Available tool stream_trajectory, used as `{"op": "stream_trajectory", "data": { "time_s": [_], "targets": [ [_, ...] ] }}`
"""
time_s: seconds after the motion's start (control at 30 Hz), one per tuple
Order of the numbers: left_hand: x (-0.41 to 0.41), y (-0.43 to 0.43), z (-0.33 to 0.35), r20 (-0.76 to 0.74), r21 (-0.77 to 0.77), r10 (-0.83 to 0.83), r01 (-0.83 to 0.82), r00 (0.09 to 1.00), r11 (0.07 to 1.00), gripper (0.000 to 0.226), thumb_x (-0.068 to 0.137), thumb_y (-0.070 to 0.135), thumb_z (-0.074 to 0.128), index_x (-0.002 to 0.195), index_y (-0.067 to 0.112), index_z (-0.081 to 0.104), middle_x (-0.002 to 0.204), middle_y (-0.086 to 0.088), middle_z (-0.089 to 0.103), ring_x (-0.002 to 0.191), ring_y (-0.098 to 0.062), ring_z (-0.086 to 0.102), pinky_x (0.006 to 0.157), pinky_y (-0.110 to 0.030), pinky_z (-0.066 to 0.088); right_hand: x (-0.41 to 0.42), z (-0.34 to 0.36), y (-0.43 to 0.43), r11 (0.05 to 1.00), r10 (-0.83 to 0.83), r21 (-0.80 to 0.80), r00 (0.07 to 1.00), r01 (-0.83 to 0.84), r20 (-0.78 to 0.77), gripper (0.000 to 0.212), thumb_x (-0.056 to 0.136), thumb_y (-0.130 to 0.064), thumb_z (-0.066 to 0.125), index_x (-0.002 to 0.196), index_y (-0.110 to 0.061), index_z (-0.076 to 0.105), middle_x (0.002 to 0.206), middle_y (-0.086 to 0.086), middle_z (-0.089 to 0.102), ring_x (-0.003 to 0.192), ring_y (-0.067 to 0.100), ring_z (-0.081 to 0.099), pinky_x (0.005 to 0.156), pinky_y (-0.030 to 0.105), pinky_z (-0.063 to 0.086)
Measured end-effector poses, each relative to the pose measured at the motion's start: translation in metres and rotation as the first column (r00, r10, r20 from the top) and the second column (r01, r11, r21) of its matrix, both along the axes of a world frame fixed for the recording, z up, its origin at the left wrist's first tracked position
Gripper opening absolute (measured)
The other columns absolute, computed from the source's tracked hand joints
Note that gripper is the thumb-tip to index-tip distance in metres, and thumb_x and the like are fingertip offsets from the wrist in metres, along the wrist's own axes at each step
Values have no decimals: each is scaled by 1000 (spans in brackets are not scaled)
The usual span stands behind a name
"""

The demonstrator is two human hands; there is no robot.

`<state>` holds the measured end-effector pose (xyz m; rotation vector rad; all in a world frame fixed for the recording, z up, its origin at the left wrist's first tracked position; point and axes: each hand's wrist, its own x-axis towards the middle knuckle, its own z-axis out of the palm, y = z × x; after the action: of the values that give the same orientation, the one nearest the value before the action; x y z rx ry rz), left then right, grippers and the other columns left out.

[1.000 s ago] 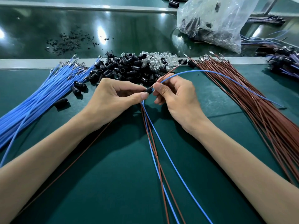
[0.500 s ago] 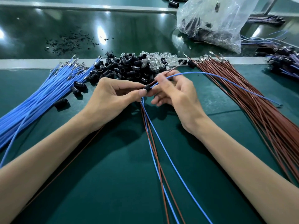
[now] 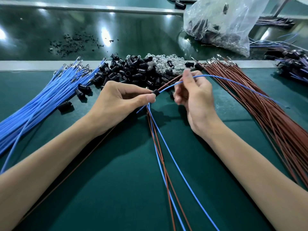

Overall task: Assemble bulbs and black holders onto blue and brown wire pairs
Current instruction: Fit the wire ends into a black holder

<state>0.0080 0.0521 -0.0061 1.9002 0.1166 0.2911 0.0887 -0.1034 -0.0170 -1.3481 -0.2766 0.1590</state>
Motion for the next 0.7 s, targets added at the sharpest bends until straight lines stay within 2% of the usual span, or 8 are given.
{"op": "stream_trajectory", "data": {
  "time_s": [0.07,0.13,0.23,0.3,0.37,0.53,0.63,0.7],
  "targets": [
    [0,0,0,3,14,-16,16,1000,1000,24,70,39,73,86,22,77,81,2,75,79,-17,67,84,-43,52,-4,-3,1,989,62,-140,991,-45,119,28,96,-18,58,69,-16,51,50,-9,51,44,6,40,46,16,34],
    [0,1,-1,11,16,-27,27,1000,1000,23,70,38,72,85,22,77,81,6,75,79,-14,67,83,-36,52,-8,-2,2,979,127,-179,980,-99,150,20,90,-20,65,73,-16,56,51,-8,54,44,5,44,47,14,37],
    [1,1,-2,10,-5,-29,29,1000,1000,20,71,37,72,82,22,76,79,8,75,74,-6,64,78,-27,52,-5,5,1,989,107,108,994,-103,-34,19,95,-31,53,88,-14,48,56,-1,64,45,9,53,48,18,43],
    [1,1,-2,12,3,-39,39,999,999,18,72,36,72,81,22,76,78,8,75,72,-4,62,72,-18,49,0,7,-1,978,44,207,995,-24,-94,21,102,-25,43,85,-14,44,56,0,64,47,11,54,48,19,44],
    [1,0,-2,5,9,-50,50,999,999,18,71,36,73,80,21,76,77,3,74,69,-6,61,67,-16,47,1,5,-1,989,8,147,998,2,-67,23,101,-19,46,79,-13,47,54,-3,62,46,9,51,47,18,42],
    [0,0,-2,-30,39,-100,101,995,994,27,65,37,75,81,15,76,77,-4,73,66,-6,60,65,-17,47,3,0,-5,996,90,-12,996,-90,12,27,95,-19,58,69,-16,53,51,-5,54,46,7,44,45,15,36],
    [1,0,-2,-36,-1,-100,100,994,995,12,75,25,75,84,18,75,81,-1,74,70,-6,63,70,-19,50,4,1,-4,999,48,13,997,-47,-55,30,100,-23,49,71,-16,48,50,-8,54,45,6,45,43,15,36],
    [1,1,-3,-37,-3,-97,97,995,995,6,79,19,74,84,19,75,81,0,74,71,-7,63,71,-21,50,3,-1,-4,997,62,-47,998,-62,2,29,100,-22,49,72,-16,49,50,-9,54,47,3,46,45,14,37]
  ]
}}
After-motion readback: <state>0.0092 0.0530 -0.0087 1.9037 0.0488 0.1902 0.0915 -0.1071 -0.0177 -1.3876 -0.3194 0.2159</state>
